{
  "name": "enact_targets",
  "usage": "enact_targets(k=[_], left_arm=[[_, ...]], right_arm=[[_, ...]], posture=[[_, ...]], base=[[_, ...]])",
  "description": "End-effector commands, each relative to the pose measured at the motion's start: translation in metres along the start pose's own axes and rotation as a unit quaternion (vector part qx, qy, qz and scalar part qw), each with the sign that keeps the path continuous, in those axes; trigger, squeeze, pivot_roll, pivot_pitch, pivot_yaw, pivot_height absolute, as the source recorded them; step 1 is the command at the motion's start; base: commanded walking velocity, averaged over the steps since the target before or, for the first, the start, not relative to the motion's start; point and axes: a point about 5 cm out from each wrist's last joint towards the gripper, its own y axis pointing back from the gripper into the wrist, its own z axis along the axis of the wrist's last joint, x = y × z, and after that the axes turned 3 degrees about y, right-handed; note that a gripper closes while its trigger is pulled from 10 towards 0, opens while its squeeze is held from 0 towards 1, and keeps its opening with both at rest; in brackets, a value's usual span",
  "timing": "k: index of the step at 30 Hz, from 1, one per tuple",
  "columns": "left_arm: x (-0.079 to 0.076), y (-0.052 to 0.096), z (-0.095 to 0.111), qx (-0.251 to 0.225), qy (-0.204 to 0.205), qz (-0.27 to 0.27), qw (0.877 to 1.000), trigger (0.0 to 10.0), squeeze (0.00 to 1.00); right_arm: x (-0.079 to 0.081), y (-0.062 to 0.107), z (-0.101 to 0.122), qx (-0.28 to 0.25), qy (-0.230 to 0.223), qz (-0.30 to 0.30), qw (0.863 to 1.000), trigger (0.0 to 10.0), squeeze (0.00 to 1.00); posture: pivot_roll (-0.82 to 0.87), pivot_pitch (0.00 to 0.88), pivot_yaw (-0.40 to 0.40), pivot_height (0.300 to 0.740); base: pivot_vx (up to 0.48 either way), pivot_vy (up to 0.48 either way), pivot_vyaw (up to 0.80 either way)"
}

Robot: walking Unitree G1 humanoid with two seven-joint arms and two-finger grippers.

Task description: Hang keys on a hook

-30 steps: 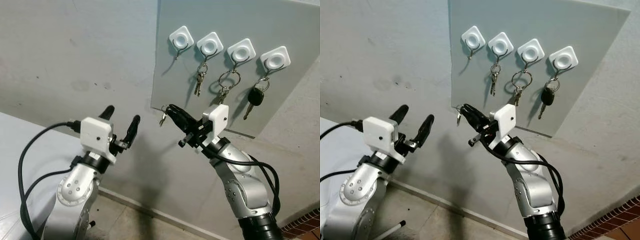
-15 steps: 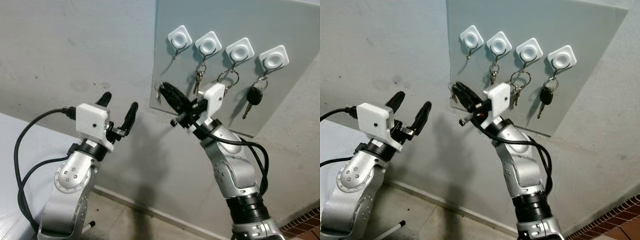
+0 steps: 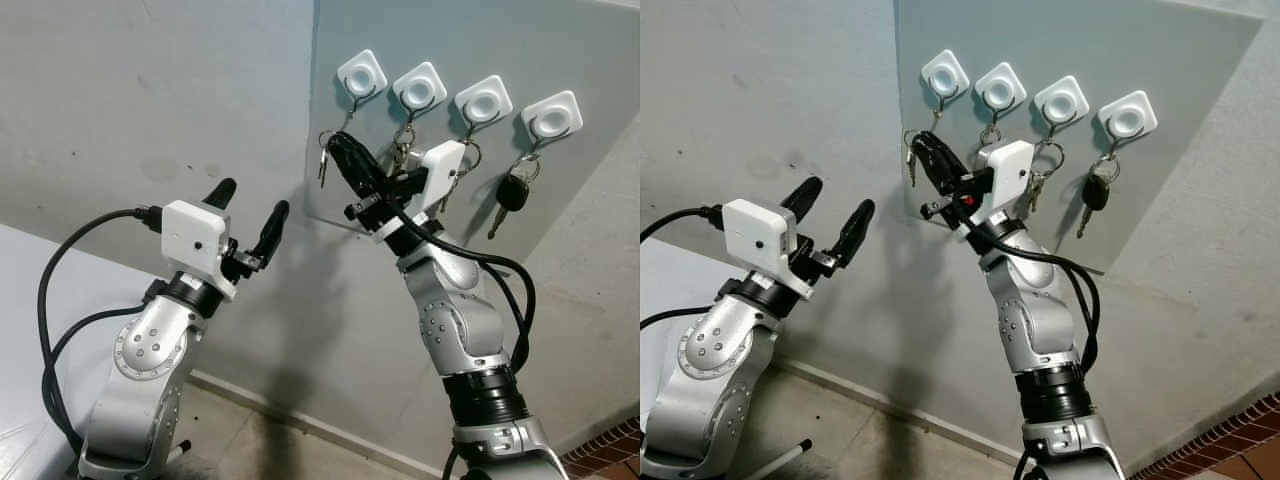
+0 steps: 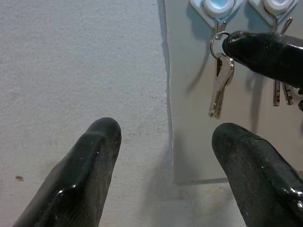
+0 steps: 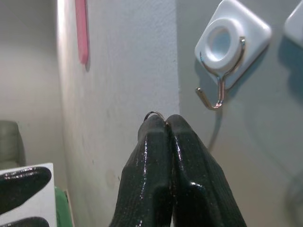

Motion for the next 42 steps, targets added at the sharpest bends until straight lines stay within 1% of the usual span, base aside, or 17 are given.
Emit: enact_targets(k=[1, 10, 14, 18, 26, 29, 30, 35, 42], left_arm=[[-0.004, -0.002, 0.005, -0.006, -0.002, -0.011, 1.0, 10.0, 0.0], [-0.006, -0.001, 0.004, -0.004, 0.003, -0.015, 1.0, 10.0, 0.0], [-0.006, -0.002, 0.004, -0.004, 0.004, -0.015, 1.0, 10.0, 0.0], [-0.008, -0.002, 0.005, -0.006, 0.004, -0.017, 1.0, 10.0, 0.0], [-0.007, -0.001, 0.005, -0.005, 0.002, -0.017, 1.0, 10.0, 0.0], [-0.008, -0.001, 0.005, -0.005, 0.004, -0.016, 1.0, 10.0, 0.0], [-0.008, -0.001, 0.006, -0.006, 0.004, -0.016, 1.0, 10.0, 0.0], [-0.007, -0.001, 0.006, -0.006, 0.003, -0.014, 1.0, 10.0, 0.0], [-0.005, 0.0, 0.007, -0.006, 0.003, -0.008, 1.0, 10.0, 0.0]], right_arm=[[-0.002, -0.004, 0.009, -0.018, -0.005, -0.006, 1.0, 10.0, 0.0], [-0.004, -0.005, 0.011, -0.026, -0.046, -0.031, 0.998, 10.0, 0.0], [-0.004, -0.005, 0.012, -0.026, -0.052, -0.034, 0.998, 10.0, 0.0], [-0.005, -0.011, 0.017, -0.033, -0.078, -0.047, 0.995, 10.0, 0.0], [-0.006, -0.016, 0.023, -0.042, -0.086, -0.051, 0.994, 10.0, 0.0], [-0.007, -0.018, 0.026, -0.044, -0.098, -0.057, 0.993, 10.0, 0.0], [-0.008, -0.018, 0.026, -0.041, -0.109, -0.061, 0.991, 10.0, 0.0], [-0.008, -0.016, 0.023, -0.023, -0.13, -0.073, 0.989, 10.0, 0.0], [-0.007, -0.011, 0.012, 0.033, -0.178, -0.115, 0.977, 10.0, 0.0]], posture=[[-0.04, 0.0, -0.055, 0.728], [-0.04, 0.0, -0.057, 0.728], [-0.04, 0.0, -0.057, 0.728], [-0.04, 0.0, -0.062, 0.728], [-0.03, 0.0, -0.063, 0.728], [-0.03, 0.0, -0.063, 0.728], [-0.04, 0.0, -0.064, 0.728], [-0.04, 0.0, -0.064, 0.728], [-0.04, 0.0, -0.064, 0.728]], base=[[0.0, 0.0, 0.0], [0.0, 0.0, 0.0], [0.0, 0.0, 0.0], [0.0, 0.0, 0.0], [0.0, 0.0, 0.0], [0.0, 0.0, 0.0], [0.0, 0.0, 0.0], [0.0, 0.0, 0.0], [0.0, 0.0, 0.0]])
